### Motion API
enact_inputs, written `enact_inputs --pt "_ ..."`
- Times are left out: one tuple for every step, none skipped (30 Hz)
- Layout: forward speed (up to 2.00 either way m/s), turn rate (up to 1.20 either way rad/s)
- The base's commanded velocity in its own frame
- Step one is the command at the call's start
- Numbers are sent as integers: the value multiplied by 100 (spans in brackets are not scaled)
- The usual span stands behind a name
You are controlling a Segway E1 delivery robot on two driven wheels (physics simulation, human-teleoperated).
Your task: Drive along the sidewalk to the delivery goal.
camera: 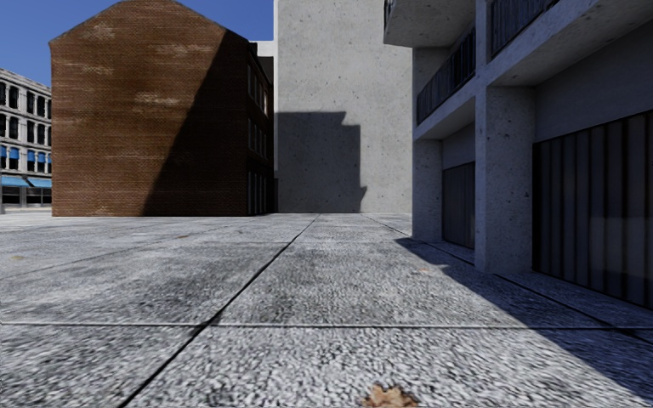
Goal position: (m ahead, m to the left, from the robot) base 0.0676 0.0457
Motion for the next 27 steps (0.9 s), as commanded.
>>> enact_inputs --pt "0 0" --pt "0 0" --pt "0 0" --pt "0 0" --pt "0 0" --pt "0 0" --pt "0 0" --pt "0 0" --pt "0 0" --pt "0 0" --pt "0 0" --pt "0 0" --pt "0 0" --pt "0 0" --pt "0 0" --pt "0 0" --pt "0 0" --pt "0 0" --pt "0 0" --pt "0 0" --pt "0 0" --pt "0 0" --pt "0 0" --pt "0 0" --pt "0 0" --pt "0 0" --pt "0 0"
